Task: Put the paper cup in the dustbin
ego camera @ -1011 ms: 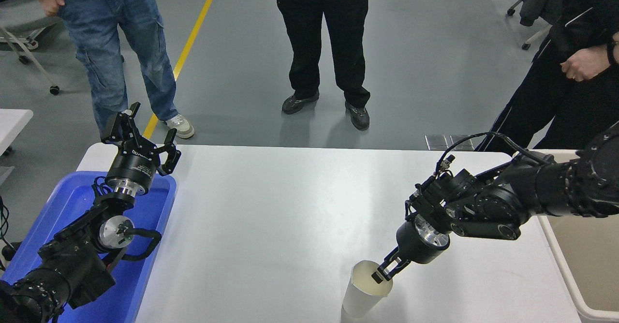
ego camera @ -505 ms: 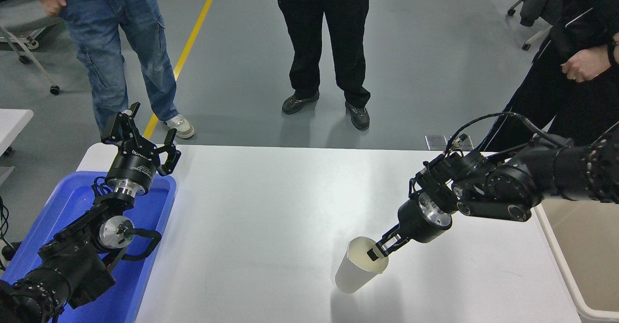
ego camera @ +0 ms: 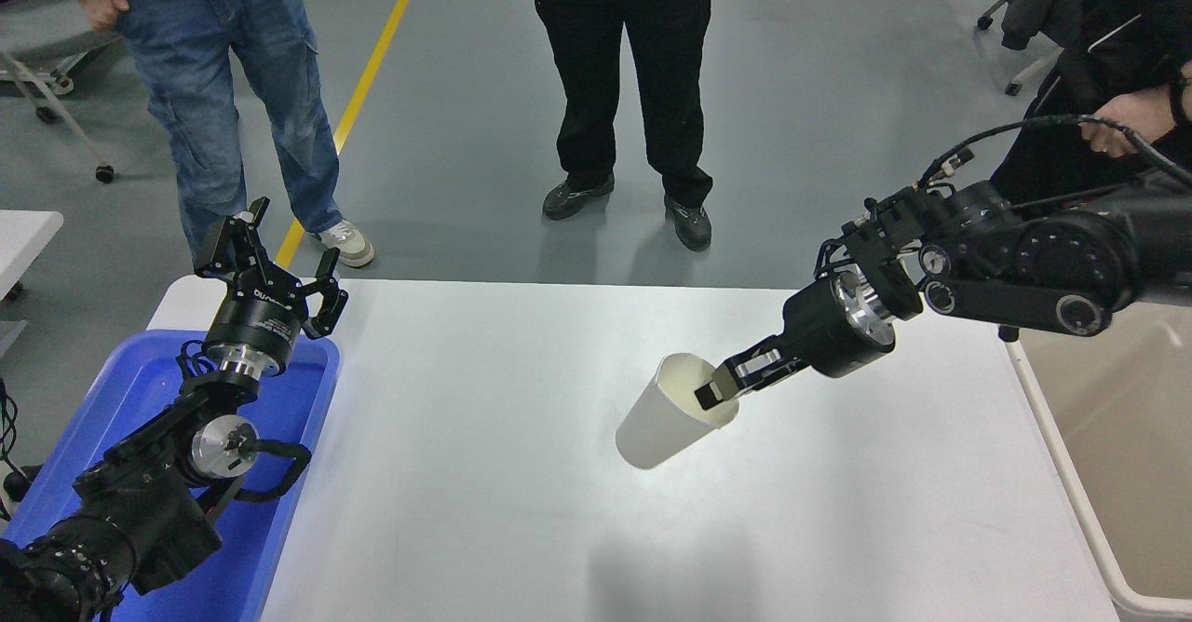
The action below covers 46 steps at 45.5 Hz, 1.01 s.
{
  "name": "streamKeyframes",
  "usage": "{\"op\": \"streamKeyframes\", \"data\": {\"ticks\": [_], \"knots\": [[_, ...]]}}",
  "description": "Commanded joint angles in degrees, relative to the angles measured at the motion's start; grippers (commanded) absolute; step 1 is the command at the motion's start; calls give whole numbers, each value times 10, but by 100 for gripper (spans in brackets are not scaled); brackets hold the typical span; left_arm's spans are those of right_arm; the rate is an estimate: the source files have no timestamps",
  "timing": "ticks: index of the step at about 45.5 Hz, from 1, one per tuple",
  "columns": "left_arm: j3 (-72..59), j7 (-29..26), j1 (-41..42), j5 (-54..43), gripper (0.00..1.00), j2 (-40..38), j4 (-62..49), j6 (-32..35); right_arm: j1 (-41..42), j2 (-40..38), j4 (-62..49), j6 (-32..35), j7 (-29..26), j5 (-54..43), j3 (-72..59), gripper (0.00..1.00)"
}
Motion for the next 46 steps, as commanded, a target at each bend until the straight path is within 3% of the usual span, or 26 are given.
{"op": "streamKeyframes", "data": {"ticks": [1, 18, 46], "knots": [[0, 0, 0, 0, 100, 0, 0, 0, 38, -51, 4, 47, 1, 9, 58, 0], [0, 0, 0, 0, 100, 0, 0, 0, 48, -124, -37, 71, 0, 40, 124, 0], [0, 0, 0, 0, 100, 0, 0, 0, -73, -194, -360, 75, 0, 144, 125, 0]]}}
